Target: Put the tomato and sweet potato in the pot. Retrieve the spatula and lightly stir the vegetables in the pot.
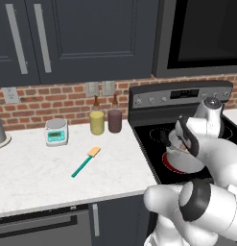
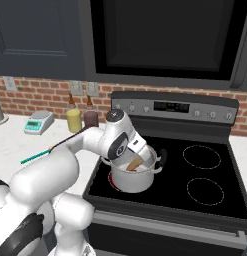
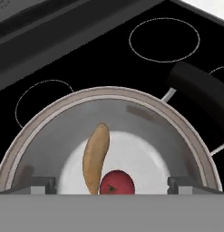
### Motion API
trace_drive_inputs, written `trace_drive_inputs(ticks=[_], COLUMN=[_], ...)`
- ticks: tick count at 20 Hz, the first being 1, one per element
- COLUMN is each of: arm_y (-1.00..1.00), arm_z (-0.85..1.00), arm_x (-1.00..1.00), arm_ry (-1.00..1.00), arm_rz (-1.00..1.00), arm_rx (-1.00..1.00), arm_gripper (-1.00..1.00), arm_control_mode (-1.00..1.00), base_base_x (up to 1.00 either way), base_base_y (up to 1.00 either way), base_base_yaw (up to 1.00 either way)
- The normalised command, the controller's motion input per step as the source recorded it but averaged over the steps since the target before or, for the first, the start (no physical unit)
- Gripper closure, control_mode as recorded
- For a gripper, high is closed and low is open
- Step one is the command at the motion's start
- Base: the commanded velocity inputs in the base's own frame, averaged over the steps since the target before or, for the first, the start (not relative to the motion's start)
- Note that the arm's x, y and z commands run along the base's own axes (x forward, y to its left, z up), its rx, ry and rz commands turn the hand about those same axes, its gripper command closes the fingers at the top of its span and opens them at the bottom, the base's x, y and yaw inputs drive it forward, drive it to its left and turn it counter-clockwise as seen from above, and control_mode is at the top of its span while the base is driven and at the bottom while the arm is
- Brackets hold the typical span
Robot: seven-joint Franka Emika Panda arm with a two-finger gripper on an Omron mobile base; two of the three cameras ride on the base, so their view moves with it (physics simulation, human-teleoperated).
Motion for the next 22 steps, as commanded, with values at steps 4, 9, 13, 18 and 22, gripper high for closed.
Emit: trace_drive_inputs(ticks=[4,9,13,18,22], arm_y=[0.58,0.96,1.00,1.00,1.00], arm_z=[0.72,0.41,0.20,0.24,0.22], arm_x=[-0.60,-0.67,-0.58,-0.41,-0.18], arm_ry=[0.00,0.02,0.06,0.18,0.35], arm_rz=[0.01,0.12,0.15,0.17,0.28], arm_rx=[0.00,-0.05,-0.14,-0.15,-0.15], arm_gripper=[-1.00,-1.00,-1.00,-1.00,-1.00], arm_control_mode=[-1.00,-1.00,-1.00,-1.00,-1.00], base_base_x=[0.00,0.00,0.00,0.00,0.00], base_base_y=[0.00,0.00,0.00,0.00,0.00], base_base_yaw=[0.00,0.00,0.00,0.00,0.00])
